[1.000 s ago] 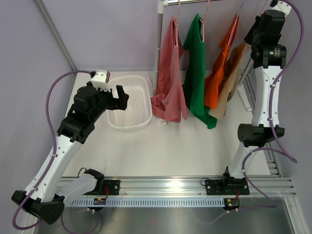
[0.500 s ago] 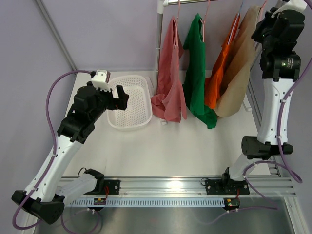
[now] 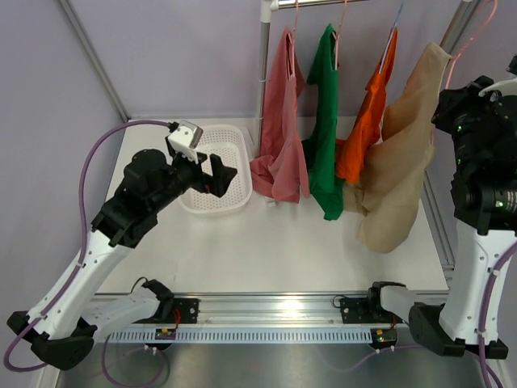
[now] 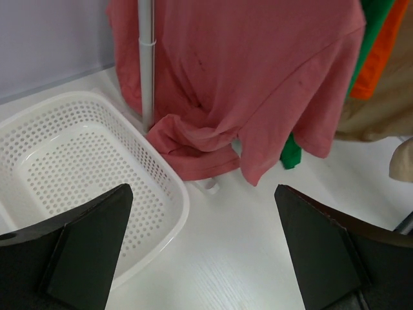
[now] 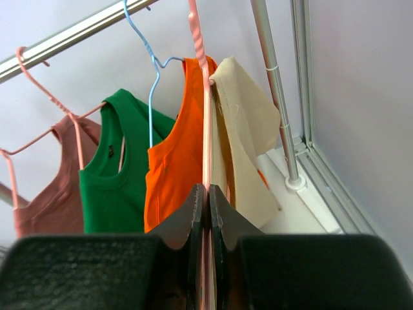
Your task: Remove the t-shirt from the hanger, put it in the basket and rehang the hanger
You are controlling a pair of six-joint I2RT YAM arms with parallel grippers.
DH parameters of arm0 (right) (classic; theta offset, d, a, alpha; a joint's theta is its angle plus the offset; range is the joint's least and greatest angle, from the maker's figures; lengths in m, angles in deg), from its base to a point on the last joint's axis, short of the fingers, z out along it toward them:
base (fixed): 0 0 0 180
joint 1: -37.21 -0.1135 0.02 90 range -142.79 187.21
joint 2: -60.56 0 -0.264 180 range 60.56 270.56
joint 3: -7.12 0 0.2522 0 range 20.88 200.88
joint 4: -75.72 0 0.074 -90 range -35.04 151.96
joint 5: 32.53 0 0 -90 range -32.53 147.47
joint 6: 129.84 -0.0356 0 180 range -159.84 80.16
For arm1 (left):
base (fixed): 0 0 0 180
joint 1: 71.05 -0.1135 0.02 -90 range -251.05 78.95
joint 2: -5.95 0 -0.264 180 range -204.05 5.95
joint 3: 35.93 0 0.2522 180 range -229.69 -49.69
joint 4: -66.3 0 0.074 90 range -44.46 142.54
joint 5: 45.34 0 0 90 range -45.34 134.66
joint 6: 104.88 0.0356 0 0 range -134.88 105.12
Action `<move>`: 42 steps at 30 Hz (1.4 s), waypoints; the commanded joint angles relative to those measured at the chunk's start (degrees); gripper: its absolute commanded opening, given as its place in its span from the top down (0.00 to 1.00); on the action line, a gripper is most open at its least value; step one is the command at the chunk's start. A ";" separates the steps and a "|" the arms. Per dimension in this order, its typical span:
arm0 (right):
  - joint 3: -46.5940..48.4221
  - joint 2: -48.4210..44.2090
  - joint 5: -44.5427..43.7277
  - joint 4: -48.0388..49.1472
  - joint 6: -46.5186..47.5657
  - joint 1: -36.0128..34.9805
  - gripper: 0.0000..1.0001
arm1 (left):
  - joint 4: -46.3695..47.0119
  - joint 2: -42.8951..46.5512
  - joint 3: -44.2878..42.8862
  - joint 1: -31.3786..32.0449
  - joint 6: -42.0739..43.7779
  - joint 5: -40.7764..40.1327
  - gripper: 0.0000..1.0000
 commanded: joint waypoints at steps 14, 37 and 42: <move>-5.98 -7.63 30.17 -4.79 -0.26 -0.06 1.00 | -6.33 -5.86 -15.58 11.53 6.55 6.15 0.01; -18.92 -10.99 -4.10 2.51 -20.66 -1.64 1.00 | -3.00 -12.18 -17.70 20.65 5.24 -5.26 0.01; -13.63 -0.62 -12.00 1.97 -16.53 -11.29 1.00 | 2.45 -14.03 -15.76 26.47 5.59 -12.39 0.01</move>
